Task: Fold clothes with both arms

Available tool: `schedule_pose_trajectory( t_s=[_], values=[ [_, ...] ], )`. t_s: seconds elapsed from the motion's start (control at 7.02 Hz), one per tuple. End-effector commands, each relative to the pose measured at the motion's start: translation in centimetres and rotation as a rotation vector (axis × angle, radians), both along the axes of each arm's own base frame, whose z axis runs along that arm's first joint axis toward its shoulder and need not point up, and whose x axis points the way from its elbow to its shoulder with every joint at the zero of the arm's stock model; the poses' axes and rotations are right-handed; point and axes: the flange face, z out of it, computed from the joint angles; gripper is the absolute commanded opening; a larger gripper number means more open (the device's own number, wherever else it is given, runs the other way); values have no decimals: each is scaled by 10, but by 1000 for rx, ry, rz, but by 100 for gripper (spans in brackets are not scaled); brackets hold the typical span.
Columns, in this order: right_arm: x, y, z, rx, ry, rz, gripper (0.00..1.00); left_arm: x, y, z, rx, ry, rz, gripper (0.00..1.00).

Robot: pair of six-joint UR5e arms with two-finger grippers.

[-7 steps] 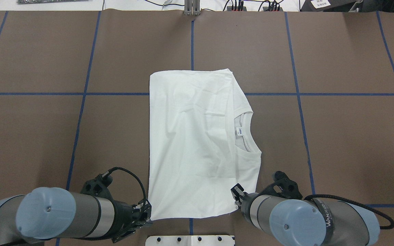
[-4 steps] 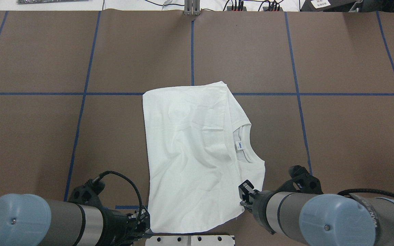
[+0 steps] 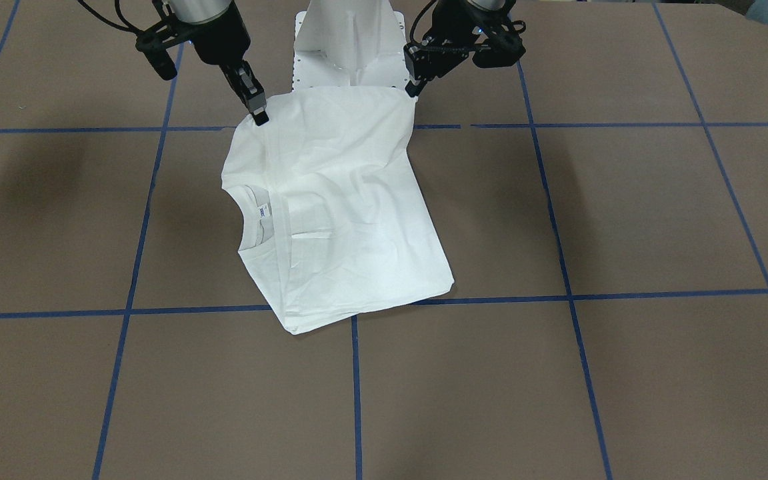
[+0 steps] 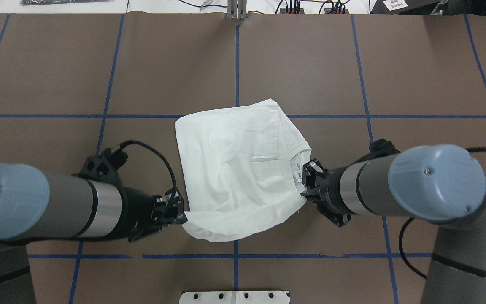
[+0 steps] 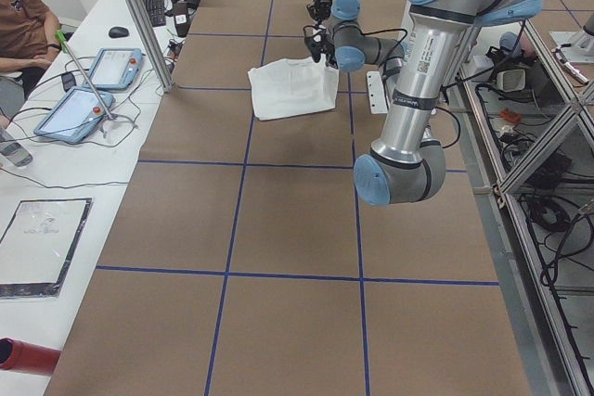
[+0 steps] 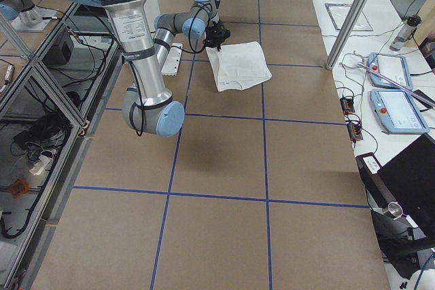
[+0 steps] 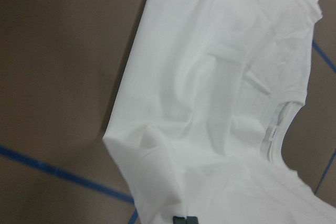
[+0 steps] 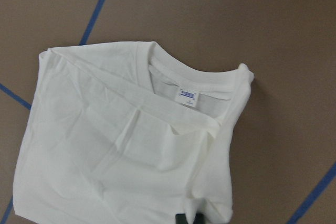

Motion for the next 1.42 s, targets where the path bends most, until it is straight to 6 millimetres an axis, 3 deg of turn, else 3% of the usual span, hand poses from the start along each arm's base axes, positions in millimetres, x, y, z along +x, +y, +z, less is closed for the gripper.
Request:
schedule_pose_trajectory(
  t_s=[0.0, 0.14, 0.43, 0.57, 0.71, 0.85, 1.0, 1.14, 1.28],
  values=[
    [-17, -102, 1, 24, 51, -24, 0, 10, -76, 19, 94, -98, -23, 0],
    [-34, -135, 4, 37, 60, -42, 0, 28, -99, 30, 96, -117, -30, 0],
    [-80, -197, 9, 56, 97, -63, 0, 46, -139, 69, 110, -107, -63, 0],
    [-87, -227, 17, 92, 122, -88, 0, 53, -170, 88, 130, -143, -71, 0],
    [-109, -268, 36, 101, 102, -126, 99, 49, -206, 118, 218, -199, -56, 61],
    [-99, -295, 50, 196, 98, -154, 100, 15, -245, 140, 300, -227, -86, 87],
    [-62, -319, 46, 279, 101, -199, 100, 0, -259, 147, 315, -243, -97, 87],
    [-25, -337, 58, 288, 76, -243, 100, -1, -260, 146, 315, -241, -96, 87],
    [-15, -341, 71, 312, 94, -260, 100, -5, -260, 145, 318, -235, -93, 87]
  ],
)
